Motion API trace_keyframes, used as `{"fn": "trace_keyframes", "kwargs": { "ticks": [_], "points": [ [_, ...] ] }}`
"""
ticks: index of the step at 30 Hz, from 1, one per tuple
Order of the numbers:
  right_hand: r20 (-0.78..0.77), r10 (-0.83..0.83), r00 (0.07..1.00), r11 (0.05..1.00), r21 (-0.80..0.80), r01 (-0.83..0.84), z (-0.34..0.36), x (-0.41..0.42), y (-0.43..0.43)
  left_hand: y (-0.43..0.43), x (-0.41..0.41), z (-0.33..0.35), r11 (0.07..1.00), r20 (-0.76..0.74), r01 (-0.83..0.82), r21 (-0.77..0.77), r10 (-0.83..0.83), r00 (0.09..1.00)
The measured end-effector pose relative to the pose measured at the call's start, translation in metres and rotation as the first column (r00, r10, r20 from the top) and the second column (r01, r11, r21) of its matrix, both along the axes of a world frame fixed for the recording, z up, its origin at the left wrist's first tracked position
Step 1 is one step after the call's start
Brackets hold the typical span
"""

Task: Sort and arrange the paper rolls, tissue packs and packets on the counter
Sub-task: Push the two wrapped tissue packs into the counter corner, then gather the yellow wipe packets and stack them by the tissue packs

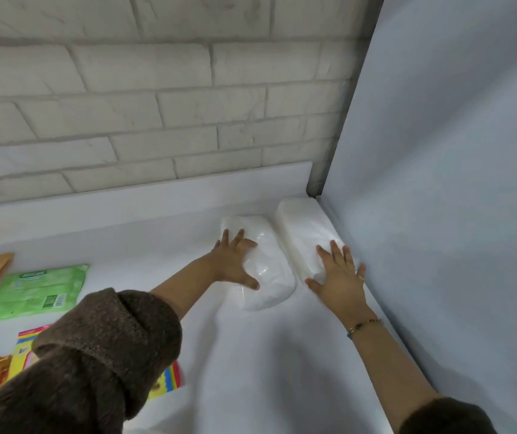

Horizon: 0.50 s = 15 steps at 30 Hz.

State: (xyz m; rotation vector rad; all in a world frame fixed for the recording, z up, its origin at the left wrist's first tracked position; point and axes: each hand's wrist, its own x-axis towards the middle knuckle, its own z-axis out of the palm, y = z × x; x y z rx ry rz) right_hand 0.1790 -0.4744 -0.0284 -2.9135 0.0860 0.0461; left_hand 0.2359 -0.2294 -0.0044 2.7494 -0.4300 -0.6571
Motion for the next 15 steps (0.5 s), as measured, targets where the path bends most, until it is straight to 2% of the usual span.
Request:
{"fn": "trace_keyframes", "kwargs": {
  "ticks": [2, 3, 5, 7, 10, 13, 15],
  "points": [
    [-0.026, 0.009, 1.000, 1.000, -0.024, -0.010, 0.007, 0.001, -0.001, 0.005, -0.006, 0.012, 1.000, 0.049, 0.017, 0.016, -0.018, 0.999],
    [-0.036, 0.023, 0.999, 0.999, -0.047, -0.025, 0.012, -0.001, 0.001, 0.012, -0.014, 0.020, 1.000, 0.065, -0.007, -0.023, 0.008, 0.998],
    [0.010, 0.037, 0.999, 0.997, -0.066, -0.037, 0.026, -0.009, 0.009, 0.031, -0.033, 0.043, 0.976, 0.069, -0.098, -0.193, 0.113, 0.991],
    [0.118, 0.071, 0.990, 0.997, -0.010, -0.070, 0.036, -0.025, 0.032, 0.065, -0.064, 0.063, 0.924, 0.059, -0.189, -0.331, 0.220, 0.974],
    [0.272, 0.228, 0.935, 0.937, 0.201, -0.287, 0.035, -0.061, 0.078, 0.126, -0.124, 0.075, 0.805, -0.005, -0.351, -0.478, 0.397, 0.918],
    [0.230, 0.456, 0.860, 0.814, 0.282, -0.507, 0.016, -0.100, 0.123, 0.177, -0.187, 0.065, 0.614, -0.056, -0.529, -0.586, 0.621, 0.782],
    [0.180, 0.546, 0.818, 0.759, 0.306, -0.574, 0.005, -0.117, 0.145, 0.194, -0.219, 0.054, 0.569, -0.020, -0.583, -0.580, 0.706, 0.708]
  ]
}}
